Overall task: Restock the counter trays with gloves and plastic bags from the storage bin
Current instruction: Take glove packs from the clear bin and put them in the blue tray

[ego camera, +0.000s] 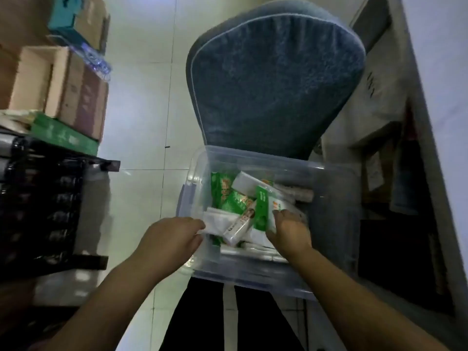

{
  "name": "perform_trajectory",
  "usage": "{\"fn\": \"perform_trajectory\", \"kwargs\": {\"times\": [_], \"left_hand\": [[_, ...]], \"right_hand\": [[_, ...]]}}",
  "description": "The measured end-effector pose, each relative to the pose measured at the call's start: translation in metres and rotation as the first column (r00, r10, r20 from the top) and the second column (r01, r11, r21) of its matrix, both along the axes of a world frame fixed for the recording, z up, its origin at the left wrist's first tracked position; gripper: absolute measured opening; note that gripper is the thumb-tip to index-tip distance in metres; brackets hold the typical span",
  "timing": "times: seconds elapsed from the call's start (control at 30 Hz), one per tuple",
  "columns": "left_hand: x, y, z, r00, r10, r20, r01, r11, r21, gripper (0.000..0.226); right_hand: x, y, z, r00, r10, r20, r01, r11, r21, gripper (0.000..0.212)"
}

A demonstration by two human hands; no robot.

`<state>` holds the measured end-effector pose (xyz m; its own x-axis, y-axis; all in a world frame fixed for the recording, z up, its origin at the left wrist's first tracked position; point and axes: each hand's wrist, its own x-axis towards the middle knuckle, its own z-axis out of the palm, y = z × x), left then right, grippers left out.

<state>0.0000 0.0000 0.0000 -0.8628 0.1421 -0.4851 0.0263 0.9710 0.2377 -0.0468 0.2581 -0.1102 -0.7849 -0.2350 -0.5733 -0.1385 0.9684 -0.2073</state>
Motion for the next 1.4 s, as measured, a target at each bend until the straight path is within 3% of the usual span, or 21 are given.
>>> {"fn": "perform_trajectory", "kwargs": {"times": [0.27, 0.3, 0.37, 0.4, 0.47, 0.57, 0.63, 0.73, 0.8, 0.9, 0.97, 1.03, 1.1, 1.13, 1.2, 1.23, 1.3, 1.4], "left_hand": [[-0.023, 0.000, -0.044, 0.996, 0.038, -0.079, -0.033, 0.997, 0.068, 0.030], [-0.025, 0.001, -0.046, 0.996, 0.036, -0.080, -0.031, 0.997, 0.072, 0.030], [-0.028, 0.003, -0.050, 0.998, 0.024, -0.065, -0.019, 0.997, 0.077, 0.030], [-0.029, 0.004, -0.050, 0.998, 0.011, -0.058, -0.006, 0.997, 0.080, 0.029], [-0.030, 0.004, -0.050, 0.998, -0.007, -0.055, 0.012, 0.997, 0.081, 0.028], [-0.032, 0.003, -0.048, 0.998, -0.026, -0.058, 0.032, 0.995, 0.093, 0.028], [-0.035, 0.006, -0.043, 0.998, -0.030, -0.057, 0.035, 0.994, 0.101, 0.028], [-0.041, 0.013, -0.031, 0.996, 0.005, -0.084, 0.010, 0.984, 0.177, 0.027], [-0.050, 0.019, -0.022, 0.990, 0.040, -0.136, -0.004, 0.967, 0.254, 0.029], [-0.064, 0.030, -0.010, 0.976, 0.145, -0.160, -0.080, 0.930, 0.359, 0.056], [-0.070, 0.038, -0.004, 0.976, 0.214, -0.045, -0.174, 0.883, 0.436, 0.077], [-0.076, 0.046, 0.002, 0.953, 0.242, 0.183, -0.303, 0.773, 0.558, 0.090], [-0.080, 0.054, 0.006, 0.892, 0.226, 0.391, -0.443, 0.611, 0.656, 0.086], [-0.082, 0.056, 0.006, 0.876, 0.220, 0.428, -0.472, 0.568, 0.674, 0.071], [-0.083, 0.055, 0.009, 0.905, 0.239, 0.351, -0.420, 0.624, 0.659, 0.031], [-0.083, 0.052, 0.011, 0.920, 0.260, 0.293, -0.391, 0.663, 0.638, 0.023], [-0.082, 0.039, 0.012, 0.920, 0.326, 0.217, -0.389, 0.708, 0.589, 0.022], [-0.080, 0.010, 0.011, 0.881, 0.465, 0.085, -0.435, 0.728, 0.530, 0.022]], "right_hand": [[-0.005, -0.018, -0.064, 0.995, -0.103, 0.015, 0.100, 0.988, 0.120, 0.107], [-0.003, -0.017, -0.068, 0.995, -0.100, 0.009, 0.098, 0.986, 0.133, 0.102], [0.000, -0.011, -0.073, 0.991, -0.129, -0.046, 0.134, 0.984, 0.116, 0.065], [0.000, -0.008, -0.072, 0.978, -0.195, -0.079, 0.201, 0.977, 0.075, 0.046], [-0.003, -0.001, -0.068, 0.913, -0.395, -0.099, 0.395, 0.918, -0.022, 0.036], [-0.009, 0.013, -0.048, 0.787, -0.612, -0.081, 0.591, 0.784, -0.189, 0.034], [-0.012, 0.021, -0.028, 0.718, -0.695, 0.028, 0.661, 0.669, -0.340, 0.028], [-0.017, 0.029, 0.012, 0.551, -0.760, 0.344, 0.771, 0.307, -0.557, 0.026], [-0.022, 0.032, 0.040, 0.456, -0.764, 0.456, 0.793, 0.116, -0.598, 0.027], [-0.027, 0.032, 0.073, 0.326, -0.721, 0.612, 0.795, -0.140, -0.590, 0.017], [-0.029, 0.026, 0.091, 0.264, -0.659, 0.704, 0.773, -0.291, -0.563, 0.011], [-0.030, 0.018, 0.106, 0.250, -0.602, 0.759, 0.752, -0.373, -0.543, 0.010], [-0.029, 0.012, 0.115, 0.257, -0.569, 0.782, 0.737, -0.408, -0.539, 0.012], [-0.028, 0.008, 0.118, 0.257, -0.570, 0.780, 0.731, -0.413, -0.543, 0.013], [-0.027, 0.001, 0.121, 0.245, -0.592, 0.768, 0.722, -0.418, -0.552, 0.013], [-0.025, -0.002, 0.121, 0.242, -0.604, 0.759, 0.717, -0.416, -0.559, 0.012], [-0.022, -0.007, 0.117, 0.264, -0.636, 0.725, 0.728, -0.361, -0.582, 0.011], [-0.016, -0.011, 0.099, 0.314, -0.685, 0.658, 0.796, -0.189, -0.576, 0.008]]}}
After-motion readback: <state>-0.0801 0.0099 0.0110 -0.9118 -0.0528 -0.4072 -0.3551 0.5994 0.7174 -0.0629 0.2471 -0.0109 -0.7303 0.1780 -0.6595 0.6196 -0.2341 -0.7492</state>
